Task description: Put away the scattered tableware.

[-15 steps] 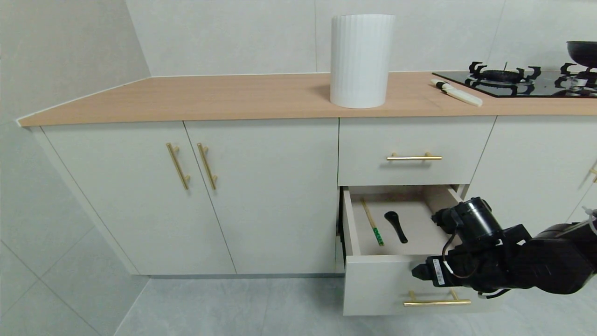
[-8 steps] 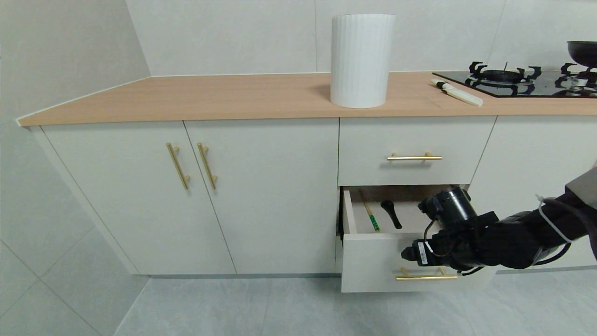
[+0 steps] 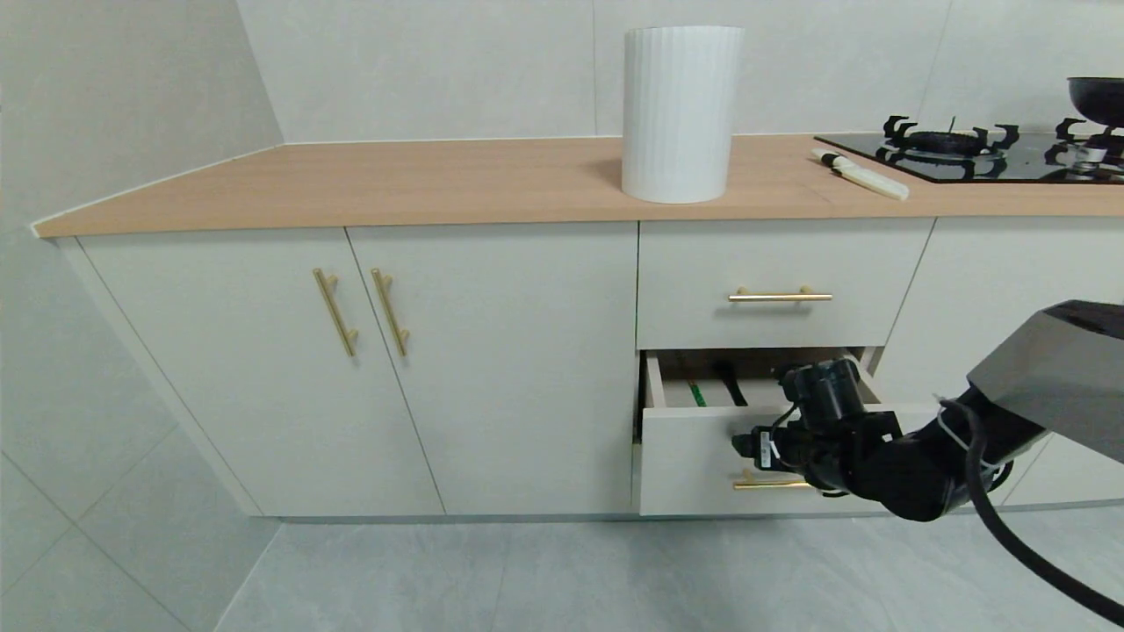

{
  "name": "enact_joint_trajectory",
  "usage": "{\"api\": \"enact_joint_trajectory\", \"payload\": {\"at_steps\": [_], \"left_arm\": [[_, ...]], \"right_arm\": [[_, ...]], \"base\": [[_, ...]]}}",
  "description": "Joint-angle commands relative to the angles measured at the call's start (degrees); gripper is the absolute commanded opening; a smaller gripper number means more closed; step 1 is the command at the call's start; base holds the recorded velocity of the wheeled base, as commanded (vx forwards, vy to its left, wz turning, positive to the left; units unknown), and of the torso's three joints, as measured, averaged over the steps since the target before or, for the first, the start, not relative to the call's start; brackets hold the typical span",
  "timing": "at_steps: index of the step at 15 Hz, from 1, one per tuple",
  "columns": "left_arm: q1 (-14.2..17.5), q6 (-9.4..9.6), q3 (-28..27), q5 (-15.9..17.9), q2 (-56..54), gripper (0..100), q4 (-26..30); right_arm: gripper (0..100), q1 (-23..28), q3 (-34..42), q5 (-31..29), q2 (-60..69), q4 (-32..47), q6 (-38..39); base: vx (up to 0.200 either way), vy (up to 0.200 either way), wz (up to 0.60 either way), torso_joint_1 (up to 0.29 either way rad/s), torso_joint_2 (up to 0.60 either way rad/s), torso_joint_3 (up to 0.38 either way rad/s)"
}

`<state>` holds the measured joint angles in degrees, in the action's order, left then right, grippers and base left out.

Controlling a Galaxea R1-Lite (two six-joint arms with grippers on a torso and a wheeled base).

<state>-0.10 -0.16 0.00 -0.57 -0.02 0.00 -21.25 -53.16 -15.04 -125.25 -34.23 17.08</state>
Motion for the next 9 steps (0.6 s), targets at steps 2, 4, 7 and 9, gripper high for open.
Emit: {"api": "enact_joint_trajectory", "payload": {"at_steps": [2,4,7,9], "left_arm": [[0.01,-0.02,0.00,-0.04,0.02,100,0.00],[0.01,-0.02,0.00,-0.04,0.02,100,0.00],[0.01,-0.02,0.00,-0.04,0.02,100,0.00],[0.01,-0.02,0.00,-0.04,0.02,100,0.00]], "right_arm": [[100,0.86,-0.27,0.01,-4.83,-5.76,0.24],[100,1.74,-0.54,0.01,-6.41,-10.68,0.15],[100,2.53,-2.30,0.01,-8.52,-14.37,0.15],[100,2.88,-5.28,-0.16,-10.11,-14.37,0.15]], "base": [[0.000,0.000,0.00,0.000,0.00,0.000],[0.000,0.000,0.00,0.000,0.00,0.000],[0.000,0.000,0.00,0.000,0.00,0.000],[0.000,0.000,0.00,0.000,0.00,0.000]]}}
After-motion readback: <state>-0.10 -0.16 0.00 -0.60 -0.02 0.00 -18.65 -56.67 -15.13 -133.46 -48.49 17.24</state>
